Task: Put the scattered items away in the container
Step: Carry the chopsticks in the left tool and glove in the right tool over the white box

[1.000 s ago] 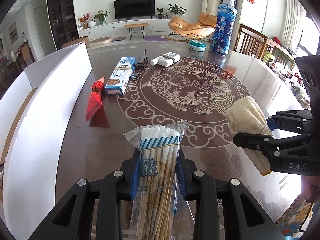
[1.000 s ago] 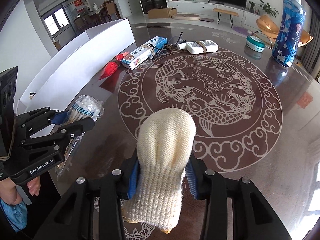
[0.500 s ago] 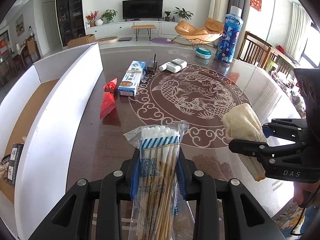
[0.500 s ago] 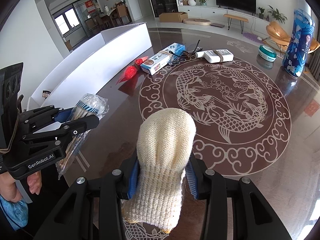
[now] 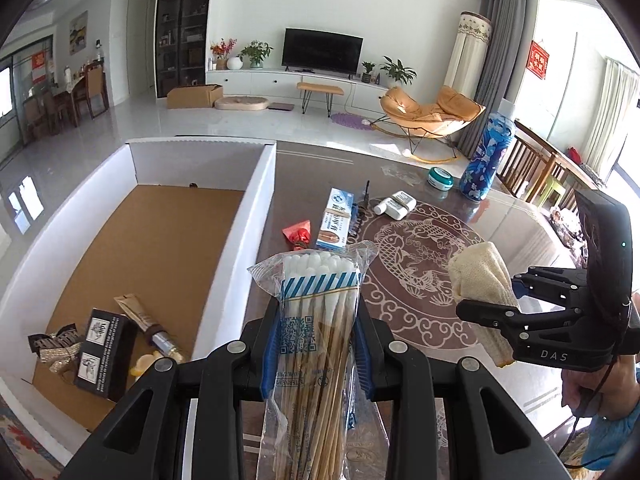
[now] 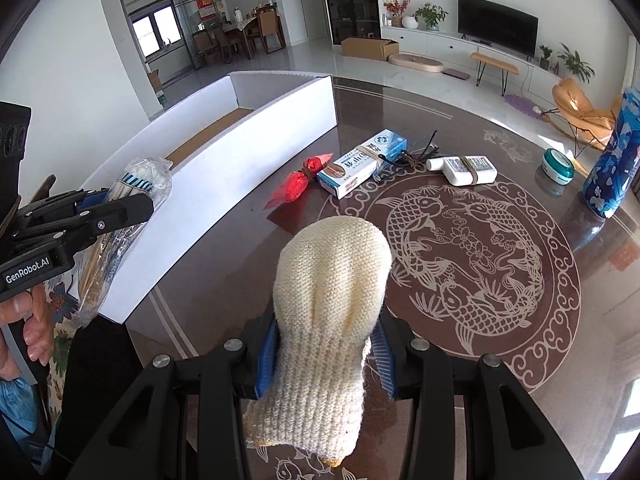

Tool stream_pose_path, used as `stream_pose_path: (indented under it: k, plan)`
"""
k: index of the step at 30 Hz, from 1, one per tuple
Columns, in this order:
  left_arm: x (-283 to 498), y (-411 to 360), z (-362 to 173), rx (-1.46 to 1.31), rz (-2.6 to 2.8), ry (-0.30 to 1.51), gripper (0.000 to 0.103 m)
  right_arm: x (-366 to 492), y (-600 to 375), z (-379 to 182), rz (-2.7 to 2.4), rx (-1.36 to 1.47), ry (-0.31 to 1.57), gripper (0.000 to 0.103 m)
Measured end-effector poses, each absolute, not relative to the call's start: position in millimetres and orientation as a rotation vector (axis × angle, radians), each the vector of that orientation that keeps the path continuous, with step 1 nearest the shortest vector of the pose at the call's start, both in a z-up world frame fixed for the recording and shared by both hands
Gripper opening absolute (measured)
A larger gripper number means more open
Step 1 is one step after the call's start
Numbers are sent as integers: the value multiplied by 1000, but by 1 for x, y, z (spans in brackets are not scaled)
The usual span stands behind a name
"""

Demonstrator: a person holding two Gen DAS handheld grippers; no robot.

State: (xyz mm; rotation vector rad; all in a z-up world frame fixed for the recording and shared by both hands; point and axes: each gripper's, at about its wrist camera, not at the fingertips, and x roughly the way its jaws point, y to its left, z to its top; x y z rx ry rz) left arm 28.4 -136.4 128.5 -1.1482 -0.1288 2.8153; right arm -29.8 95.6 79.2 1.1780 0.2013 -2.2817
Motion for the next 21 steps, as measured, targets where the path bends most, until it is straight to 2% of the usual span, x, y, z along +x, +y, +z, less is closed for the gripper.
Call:
stream_pose_path:
  k: [5,10,15,21]
  plan:
    - [18,-219,154,-1166,2948,-165,31,-40,15,129,-2210,1030,244,42]
    - [-8,-276,146,-1266,2992,-196,31,-55,-79,154,-2119,925,276,42]
    - [-24,-317,112,-1396,2972,-318,31,-79,-154,132,-2065,953,318,42]
    - [-25,-337,68,-1594,2918,-332,34,-87,-199,77,-2043,1038,385,44]
